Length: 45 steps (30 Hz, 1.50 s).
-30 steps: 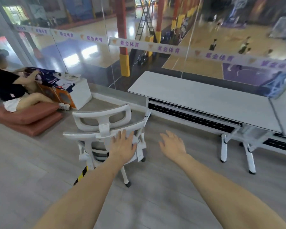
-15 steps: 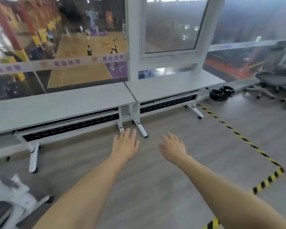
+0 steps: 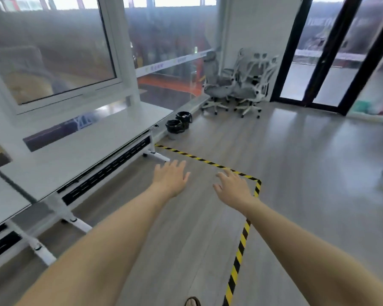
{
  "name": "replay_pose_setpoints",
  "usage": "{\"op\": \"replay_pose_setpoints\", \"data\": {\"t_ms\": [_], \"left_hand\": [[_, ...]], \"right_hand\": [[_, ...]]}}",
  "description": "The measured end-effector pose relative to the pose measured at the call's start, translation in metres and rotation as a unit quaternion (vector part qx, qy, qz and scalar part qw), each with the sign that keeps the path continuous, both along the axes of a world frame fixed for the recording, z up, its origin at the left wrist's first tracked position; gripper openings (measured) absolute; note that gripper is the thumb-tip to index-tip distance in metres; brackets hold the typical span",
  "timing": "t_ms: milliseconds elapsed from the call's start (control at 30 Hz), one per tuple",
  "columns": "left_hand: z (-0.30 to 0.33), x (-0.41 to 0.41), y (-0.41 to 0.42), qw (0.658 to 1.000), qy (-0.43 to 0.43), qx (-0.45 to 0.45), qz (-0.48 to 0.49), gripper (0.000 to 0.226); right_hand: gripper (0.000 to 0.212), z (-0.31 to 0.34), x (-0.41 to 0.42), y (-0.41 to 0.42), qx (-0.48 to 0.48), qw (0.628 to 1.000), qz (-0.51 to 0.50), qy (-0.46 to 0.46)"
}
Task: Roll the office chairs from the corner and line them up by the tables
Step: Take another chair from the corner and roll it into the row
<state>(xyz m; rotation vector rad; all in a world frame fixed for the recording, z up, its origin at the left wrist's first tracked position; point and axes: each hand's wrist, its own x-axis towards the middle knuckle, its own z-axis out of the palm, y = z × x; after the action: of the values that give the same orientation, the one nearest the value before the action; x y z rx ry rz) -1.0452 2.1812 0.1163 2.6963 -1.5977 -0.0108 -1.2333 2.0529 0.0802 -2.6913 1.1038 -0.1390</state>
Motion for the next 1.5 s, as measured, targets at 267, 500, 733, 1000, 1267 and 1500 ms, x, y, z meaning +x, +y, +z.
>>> {"op": "replay_pose_setpoints", "data": {"t_ms": [267, 500, 733, 1000, 1267, 1500], "left_hand": [[0.027, 0.062, -0.262, 0.996, 0.014, -0.039, -0.082, 0.054], [0.034, 0.084, -0.465, 0.989, 0.015, -0.037, -0.142, 0.054], [0.026, 0.119, -0.674, 0.984, -0.002, -0.056, -0.167, 0.058], [0.024, 0.162, -0.885, 0.987, -0.007, -0.05, -0.152, 0.056], [0.014, 0.209, -1.117, 0.986, 0.004, -0.071, -0.151, 0.055], [-0.013, 0.203, -1.361, 0.977, 0.035, -0.079, -0.196, 0.053]], "right_hand": [[0.049, 0.034, 0.037, -0.222, -0.012, 0.995, -0.101, -0.018], [0.05, 0.038, 0.048, -0.402, 0.001, 0.986, -0.166, -0.021], [0.052, 0.022, 0.083, -0.603, 0.006, 0.984, -0.173, -0.034], [0.053, 0.015, 0.13, -0.843, 0.022, 0.985, -0.168, -0.039], [0.053, 0.012, 0.138, -1.08, 0.003, 0.982, -0.186, -0.019], [0.05, 0.021, 0.144, -1.296, -0.022, 0.977, -0.211, -0.006]]}}
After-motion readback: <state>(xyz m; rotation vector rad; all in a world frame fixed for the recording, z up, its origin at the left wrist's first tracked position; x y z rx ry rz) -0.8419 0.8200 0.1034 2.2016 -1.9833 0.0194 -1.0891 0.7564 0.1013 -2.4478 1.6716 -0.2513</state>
